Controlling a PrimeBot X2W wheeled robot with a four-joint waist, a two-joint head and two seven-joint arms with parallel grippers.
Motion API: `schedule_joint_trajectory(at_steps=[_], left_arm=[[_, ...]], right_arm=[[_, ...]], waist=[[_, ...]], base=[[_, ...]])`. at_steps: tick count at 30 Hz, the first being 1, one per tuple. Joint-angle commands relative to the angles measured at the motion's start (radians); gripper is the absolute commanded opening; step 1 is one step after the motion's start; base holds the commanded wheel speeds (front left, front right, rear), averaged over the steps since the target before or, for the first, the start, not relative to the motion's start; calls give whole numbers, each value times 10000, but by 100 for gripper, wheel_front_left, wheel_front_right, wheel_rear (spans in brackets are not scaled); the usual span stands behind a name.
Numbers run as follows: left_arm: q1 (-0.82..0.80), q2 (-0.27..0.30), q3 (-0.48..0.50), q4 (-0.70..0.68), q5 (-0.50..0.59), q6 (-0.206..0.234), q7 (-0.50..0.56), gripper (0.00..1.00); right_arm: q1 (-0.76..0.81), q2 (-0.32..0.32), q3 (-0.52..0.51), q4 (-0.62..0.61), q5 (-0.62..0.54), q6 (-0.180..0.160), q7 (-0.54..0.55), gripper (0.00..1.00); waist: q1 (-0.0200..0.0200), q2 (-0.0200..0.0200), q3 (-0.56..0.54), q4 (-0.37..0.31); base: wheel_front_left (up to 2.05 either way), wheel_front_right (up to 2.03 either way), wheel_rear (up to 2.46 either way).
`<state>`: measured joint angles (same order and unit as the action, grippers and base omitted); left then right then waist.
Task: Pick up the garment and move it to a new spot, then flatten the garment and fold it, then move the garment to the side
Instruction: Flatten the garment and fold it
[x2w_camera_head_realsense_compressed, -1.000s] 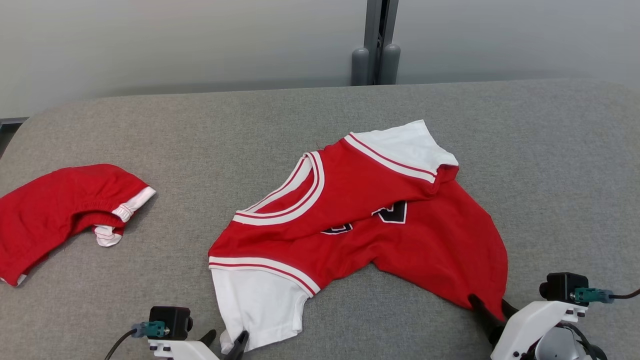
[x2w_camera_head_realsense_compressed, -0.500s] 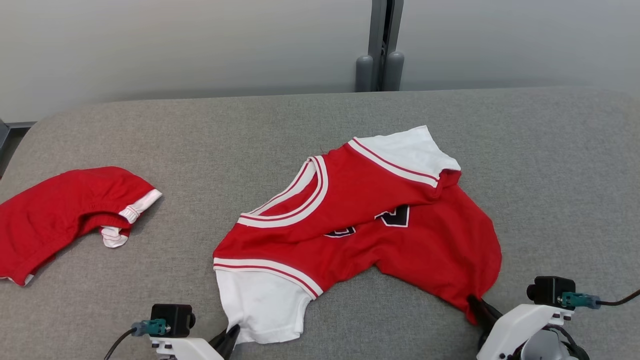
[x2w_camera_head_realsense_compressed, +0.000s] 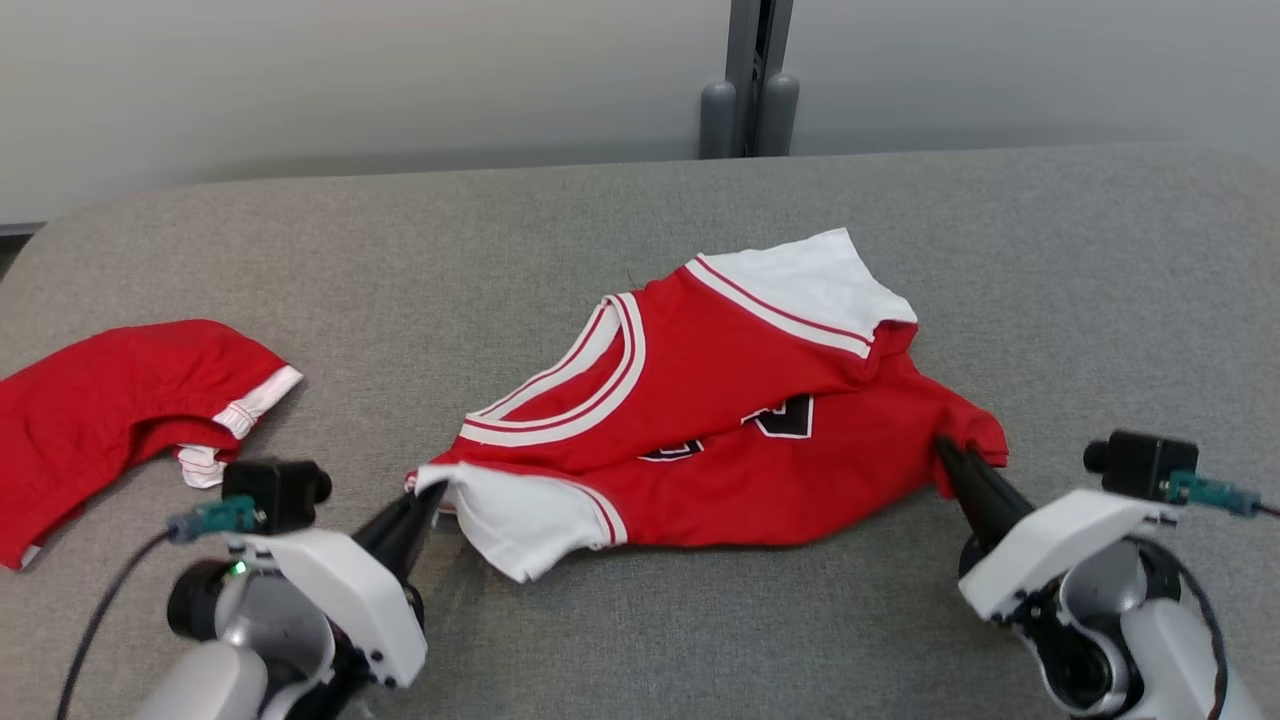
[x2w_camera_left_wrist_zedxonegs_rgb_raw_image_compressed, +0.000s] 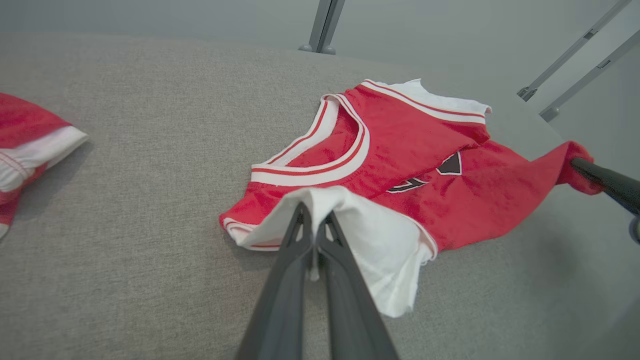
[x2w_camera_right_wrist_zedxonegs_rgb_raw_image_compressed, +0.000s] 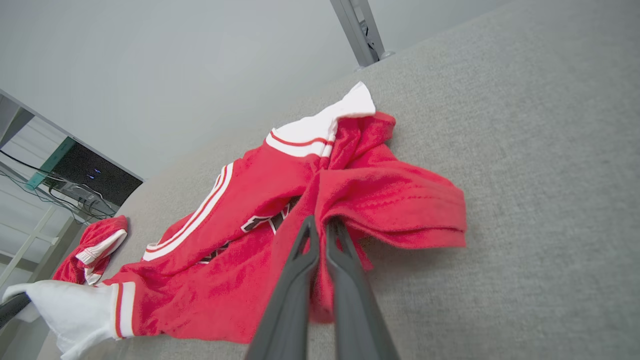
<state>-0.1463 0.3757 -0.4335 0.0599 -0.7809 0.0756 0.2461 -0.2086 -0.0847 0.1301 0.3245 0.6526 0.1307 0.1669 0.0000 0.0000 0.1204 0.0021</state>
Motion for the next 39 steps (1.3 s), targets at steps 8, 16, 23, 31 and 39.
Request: schedule_joint_trajectory(at_steps=[8,16,23,31,39], left_arm=[[-3364,748,396,96,559,-453,803,0],[-7369,928,745,1524,769,-1193,1228,0],[-11041,551,855,3769,1380,-1375,661,0],[-13977,107,975,6362,1631,-1598,-281,0],[-16102,-371,771,8764,1905,-1760,-1175,0]], right_arm=[[-2765,-734,157,-257,516,1,333,0],[-6352,-1001,340,764,568,1,170,0],[-9450,-1373,656,1928,688,1,-616,0],[-11931,-1723,1498,2959,1153,1,-1631,0],[-13896,-1860,2635,4006,1735,1,-2671,0]], waist=[[0,0,1423,-241],[0,0,2930,-404],[0,0,3989,-312],[0,0,4440,-266],[0,0,4498,-224]], base=[[0,0,0],[0,0,0],[0,0,0],[0,0,0],[0,0,0]])
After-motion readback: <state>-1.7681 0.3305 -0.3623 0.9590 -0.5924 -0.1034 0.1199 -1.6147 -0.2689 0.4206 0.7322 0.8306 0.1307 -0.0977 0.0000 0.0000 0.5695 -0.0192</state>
